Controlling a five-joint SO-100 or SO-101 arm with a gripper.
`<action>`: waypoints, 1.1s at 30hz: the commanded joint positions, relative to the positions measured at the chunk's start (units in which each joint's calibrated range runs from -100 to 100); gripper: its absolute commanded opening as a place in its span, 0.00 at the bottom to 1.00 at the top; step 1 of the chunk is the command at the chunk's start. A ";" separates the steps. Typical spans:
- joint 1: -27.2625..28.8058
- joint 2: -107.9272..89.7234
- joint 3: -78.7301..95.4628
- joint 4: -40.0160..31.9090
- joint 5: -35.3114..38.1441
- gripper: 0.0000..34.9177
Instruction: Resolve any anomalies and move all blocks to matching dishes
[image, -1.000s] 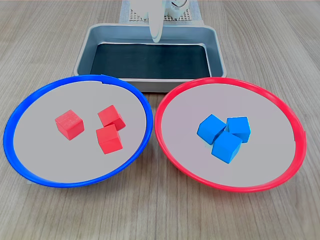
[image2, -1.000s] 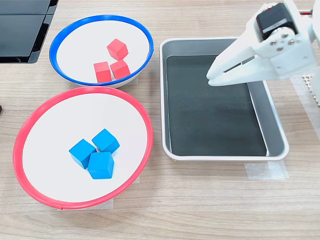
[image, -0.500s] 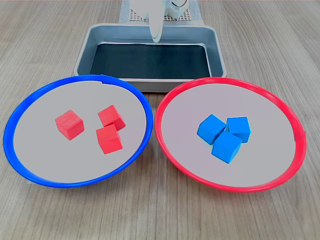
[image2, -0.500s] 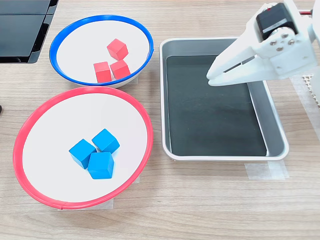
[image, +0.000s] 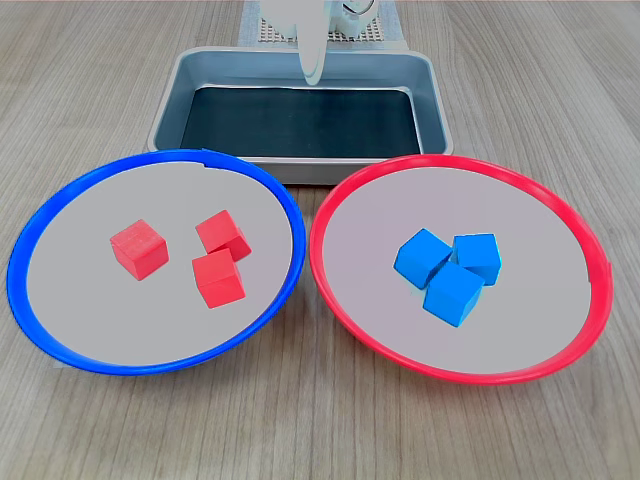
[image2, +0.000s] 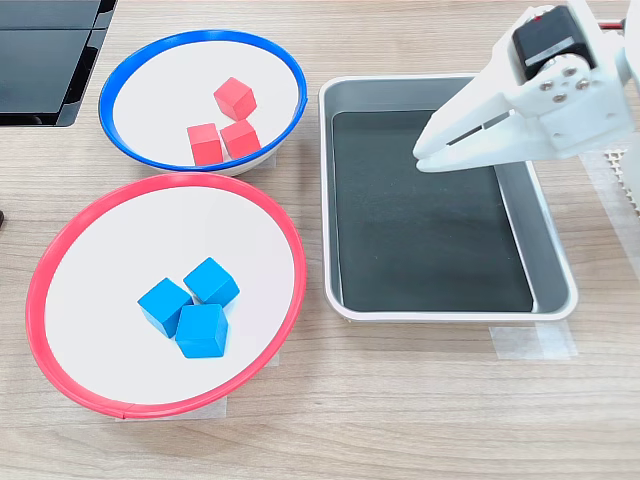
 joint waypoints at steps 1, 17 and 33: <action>0.09 -0.34 0.00 0.19 0.10 0.01; -3.11 12.03 -9.19 -3.52 1.03 0.01; -14.31 93.99 -79.47 -0.22 3.13 0.36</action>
